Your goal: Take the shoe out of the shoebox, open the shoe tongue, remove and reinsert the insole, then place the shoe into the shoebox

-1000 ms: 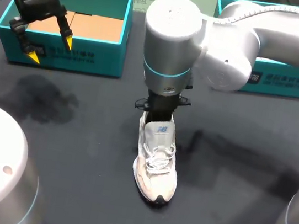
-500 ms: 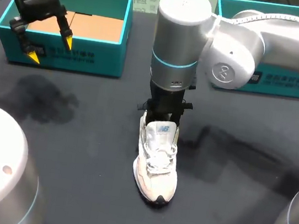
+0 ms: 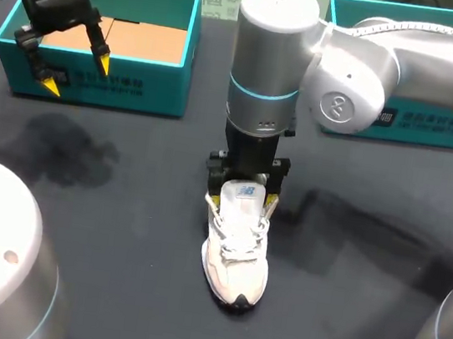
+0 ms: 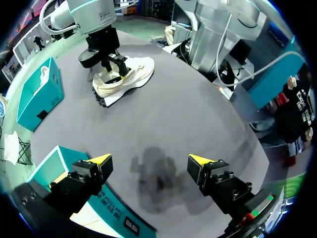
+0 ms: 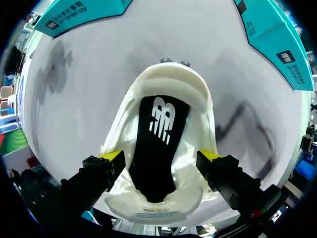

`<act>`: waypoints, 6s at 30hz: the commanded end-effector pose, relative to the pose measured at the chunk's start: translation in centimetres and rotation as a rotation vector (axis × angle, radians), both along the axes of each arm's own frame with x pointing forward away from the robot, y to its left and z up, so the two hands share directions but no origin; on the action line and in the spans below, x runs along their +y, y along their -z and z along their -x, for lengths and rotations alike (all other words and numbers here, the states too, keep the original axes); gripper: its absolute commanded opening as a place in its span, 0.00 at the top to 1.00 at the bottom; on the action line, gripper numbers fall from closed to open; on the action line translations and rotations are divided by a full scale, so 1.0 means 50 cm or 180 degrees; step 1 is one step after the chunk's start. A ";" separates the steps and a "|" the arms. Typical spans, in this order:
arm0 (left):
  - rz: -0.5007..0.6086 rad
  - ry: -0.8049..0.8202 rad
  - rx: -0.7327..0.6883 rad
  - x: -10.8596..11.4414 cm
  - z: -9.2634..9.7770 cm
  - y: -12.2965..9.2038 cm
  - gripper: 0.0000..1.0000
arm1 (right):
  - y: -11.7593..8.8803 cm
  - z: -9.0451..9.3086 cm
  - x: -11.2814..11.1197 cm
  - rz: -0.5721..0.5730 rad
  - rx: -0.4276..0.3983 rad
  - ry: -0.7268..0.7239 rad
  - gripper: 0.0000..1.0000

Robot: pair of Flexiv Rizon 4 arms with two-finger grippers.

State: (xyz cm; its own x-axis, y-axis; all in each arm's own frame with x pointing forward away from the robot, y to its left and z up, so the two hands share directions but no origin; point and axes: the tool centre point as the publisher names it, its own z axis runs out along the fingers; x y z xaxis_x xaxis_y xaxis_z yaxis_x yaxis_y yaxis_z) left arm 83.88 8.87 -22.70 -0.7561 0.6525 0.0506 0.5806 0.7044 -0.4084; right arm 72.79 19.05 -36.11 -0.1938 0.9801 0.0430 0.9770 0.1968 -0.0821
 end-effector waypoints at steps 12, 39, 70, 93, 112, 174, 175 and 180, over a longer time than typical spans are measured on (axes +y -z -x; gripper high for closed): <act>-0.0006 0.0002 -0.0004 0.001 0.001 -0.001 0.00 | -0.028 0.041 -0.001 0.0053 -0.0052 0.0112 0.00; -0.0006 0.0002 -0.0004 0.001 0.001 -0.001 0.00 | -0.011 0.018 0.030 0.0119 0.0083 0.0089 0.00; -0.0006 0.0002 -0.0004 0.001 0.001 -0.001 0.00 | -0.053 0.035 0.025 0.0214 0.0226 0.0292 0.00; -0.0006 0.0002 -0.0004 0.001 0.001 -0.001 0.00 | -0.122 0.126 0.009 0.0338 0.0112 0.0482 0.00; -0.0006 0.0002 -0.0004 0.001 0.001 -0.001 0.00 | -0.146 0.180 0.004 0.0346 -0.0084 0.0363 0.64; -0.0006 0.0002 -0.0004 0.001 0.001 -0.001 0.00 | -0.122 0.074 0.017 0.0356 -0.0461 0.0005 0.61; -0.0006 0.0002 -0.0004 0.001 0.001 -0.001 0.00 | -0.134 0.075 0.018 0.0315 -0.0475 -0.0092 0.60; -0.0006 0.0002 -0.0004 0.001 0.001 -0.001 0.00 | -0.179 0.070 0.019 0.0102 -0.0640 -0.0683 0.61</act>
